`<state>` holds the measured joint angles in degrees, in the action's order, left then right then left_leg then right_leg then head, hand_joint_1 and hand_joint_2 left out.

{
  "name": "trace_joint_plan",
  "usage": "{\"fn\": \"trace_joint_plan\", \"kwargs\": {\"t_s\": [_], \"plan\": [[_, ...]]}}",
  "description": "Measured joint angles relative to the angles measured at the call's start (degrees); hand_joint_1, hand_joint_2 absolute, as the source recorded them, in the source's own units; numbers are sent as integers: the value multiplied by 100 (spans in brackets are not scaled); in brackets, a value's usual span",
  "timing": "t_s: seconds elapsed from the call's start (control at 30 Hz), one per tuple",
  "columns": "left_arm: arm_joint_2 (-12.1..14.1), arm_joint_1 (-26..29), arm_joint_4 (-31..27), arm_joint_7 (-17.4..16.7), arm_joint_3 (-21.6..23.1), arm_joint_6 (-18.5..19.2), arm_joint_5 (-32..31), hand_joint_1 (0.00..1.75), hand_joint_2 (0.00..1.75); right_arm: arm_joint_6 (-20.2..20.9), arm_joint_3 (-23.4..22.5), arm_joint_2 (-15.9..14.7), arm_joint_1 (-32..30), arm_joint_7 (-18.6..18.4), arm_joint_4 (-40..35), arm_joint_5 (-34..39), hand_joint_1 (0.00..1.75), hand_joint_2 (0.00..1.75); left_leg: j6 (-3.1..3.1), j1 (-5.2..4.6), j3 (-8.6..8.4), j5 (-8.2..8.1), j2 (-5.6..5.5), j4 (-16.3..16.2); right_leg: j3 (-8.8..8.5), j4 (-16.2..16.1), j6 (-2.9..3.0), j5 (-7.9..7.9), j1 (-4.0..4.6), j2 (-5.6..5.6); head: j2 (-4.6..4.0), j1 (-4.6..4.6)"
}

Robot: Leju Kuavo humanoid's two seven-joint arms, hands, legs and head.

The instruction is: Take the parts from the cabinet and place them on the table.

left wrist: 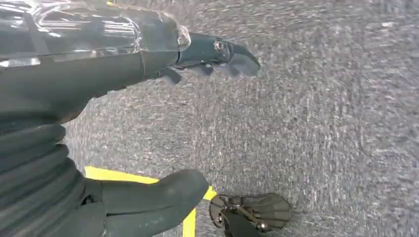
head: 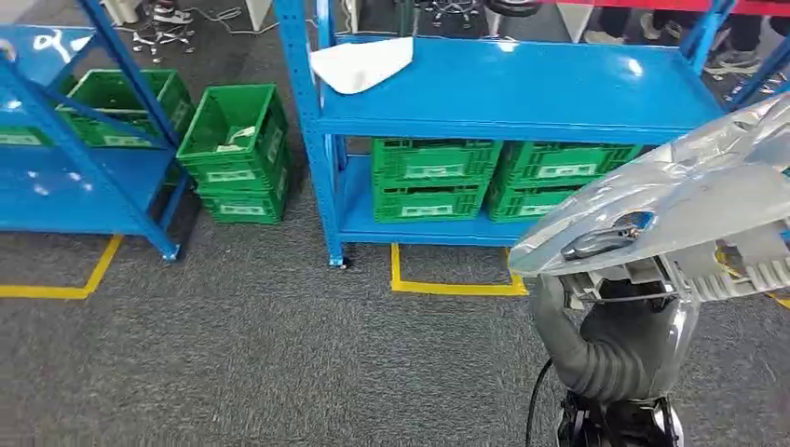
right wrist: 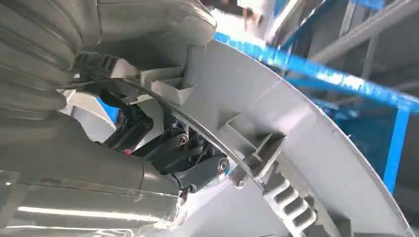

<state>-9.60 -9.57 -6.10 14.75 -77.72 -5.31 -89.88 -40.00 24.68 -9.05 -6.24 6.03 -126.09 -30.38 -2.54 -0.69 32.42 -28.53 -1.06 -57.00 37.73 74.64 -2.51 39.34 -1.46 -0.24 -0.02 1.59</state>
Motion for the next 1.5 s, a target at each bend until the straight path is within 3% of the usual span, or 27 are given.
{"fn": "trace_joint_plan", "kwargs": {"t_s": [0.07,0.13,0.17,0.2,0.3,0.33,0.37,0.4,0.47,0.53,0.57,0.63,0.67,0.7,0.83,0.87,0.93,1.0,1.03,1.1,1.17,1.2,1.33,1.37,1.4,1.43,1.5], "plan": [[-9,19,0,53,-2,0,0,0,175,0,13,-2,2,0,24,59,175,175,-16,-32,-1,12,-150,-8,-85,-179,50,-255,23,14,0,11],[-11,21,2,92,0,-2,0,0,175,-2,24,0,6,41,46,122,175,175,-13,-54,-14,14,-302,-27,-560,-1205,152,-847,58,134,0,57],[-24,22,2,112,0,-2,0,0,175,0,29,0,11,78,57,157,175,175,-11,-50,-2,15,-341,-32,-703,-1575,218,-949,68,325,0,72],[-35,11,0,127,0,-7,0,0,175,0,42,2,3,127,79,199,175,175,16,-88,47,20,-405,-78,-755,-1715,233,-927,46,417,0,44],[-24,29,2,142,0,-17,0,0,175,2,55,2,-1,291,131,343,175,175,115,-29,130,81,-497,-65,-764,-1764,238,-910,85,327,0,66],[-13,31,0,142,0,-18,0,0,175,4,57,11,1,343,155,402,175,175,133,-59,144,64,-507,-78,-792,-1839,273,-953,32,257,0,61],[9,35,2,142,0,-20,0,0,175,4,59,24,11,402,179,455,175,175,172,-86,179,-40,-106,-170,-818,-1878,284,-973,26,187,0,70],[11,21,2,140,2,-20,0,0,175,2,59,39,-4,448,195,494,175,175,233,-54,331,-249,127,-452,-818,-1887,301,-981,20,127,0,-5],[33,4,4,138,4,-20,0,0,175,4,66,59,-9,531,238,562,175,175,326,46,756,-650,146,-1321,-812,-1882,305,-977,15,-11,0,-22],[59,14,4,123,4,-20,2,0,175,4,79,77,-8,608,302,652,175,175,411,131,1043,-760,115,-1878,-808,-1875,281,-962,-12,-164,0,-33],[83,19,4,110,4,-20,4,0,175,9,88,94,-6,634,332,675,175,175,444,161,979,-621,120,-1748,-815,-1870,262,-950,-27,-221,0,-35],[131,20,2,70,4,-20,4,0,175,9,125,122,28,669,391,699,175,175,497,205,467,-97,246,-777,-840,-1849,204,-914,-65,-337,0,-37],[144,17,2,24,4,-17,9,0,175,9,149,133,54,678,422,699,175,175,509,208,140,82,530,-196,-870,-1836,157,-885,-67,-380,0,-52],[146,0,2,-22,5,-17,20,0,175,9,181,149,77,686,448,699,175,175,477,125,88,-27,674,-116,-871,-1834,107,-872,-34,-416,0,-86],[212,6,2,-232,2,2,107,0,175,22,306,153,263,693,547,682,175,175,262,92,165,6,480,-94,-935,-1906,-45,-886,-52,-561,0,-50],[232,2,0,-315,2,18,133,0,175,22,346,151,341,660,568,623,175,175,194,145,119,51,407,-33,-920,-1864,-83,-800,-85,-488,0,-30],[230,-7,0,-411,-2,26,229,0,175,22,407,151,470,525,605,418,175,175,133,122,135,73,302,-27,-649,-1215,-43,-359,-61,-121,0,46],[227,-6,0,-437,-15,24,304,0,175,26,492,144,548,382,641,284,175,175,99,81,138,76,189,-28,-232,-284,-15,33,-33,-17,0,107],[227,-4,0,-448,-44,20,345,0,175,24,518,142,554,313,665,267,175,175,81,58,135,79,113,-29,-70,35,8,88,-13,-8,0,124],[227,6,0,-422,-61,22,383,0,175,24,557,140,596,256,715,289,175,175,76,19,120,82,-56,-30,-174,-307,90,-294,20,13,0,162],[230,2,0,-228,-63,41,356,0,175,22,603,142,638,334,743,363,175,175,77,-10,93,85,-216,-35,-593,-1316,204,-882,53,180,0,190],[223,2,0,-127,-63,57,324,0,175,22,614,140,645,406,752,402,175,175,86,-7,101,89,-265,-37,-727,-1601,271,-906,57,425,0,191],[278,12,0,178,-66,17,225,0,175,22,654,131,667,409,776,488,175,175,209,10,201,160,-502,-53,-792,-1775,264,-894,82,278,0,160],[334,16,-7,382,-66,-11,225,0,175,22,684,133,672,415,791,568,175,175,217,-4,229,134,-478,-73,-812,-1836,302,-931,27,187,0,173],[323,18,2,544,-66,-11,214,0,175,20,697,133,666,454,811,666,175,175,265,-47,283,-1,-56,-211,-828,-1860,324,-946,26,135,0,128],[354,-4,0,690,-66,-13,203,0,175,15,695,147,630,539,820,771,175,175,312,-16,437,-213,100,-535,-826,-1868,347,-950,33,63,0,52],[383,-31,2,792,-66,-15,168,0,175,15,702,151,557,713,859,901,175,175,389,72,860,-631,137,-1440,-819,-1866,353,-948,39,-87,0,33]]}}
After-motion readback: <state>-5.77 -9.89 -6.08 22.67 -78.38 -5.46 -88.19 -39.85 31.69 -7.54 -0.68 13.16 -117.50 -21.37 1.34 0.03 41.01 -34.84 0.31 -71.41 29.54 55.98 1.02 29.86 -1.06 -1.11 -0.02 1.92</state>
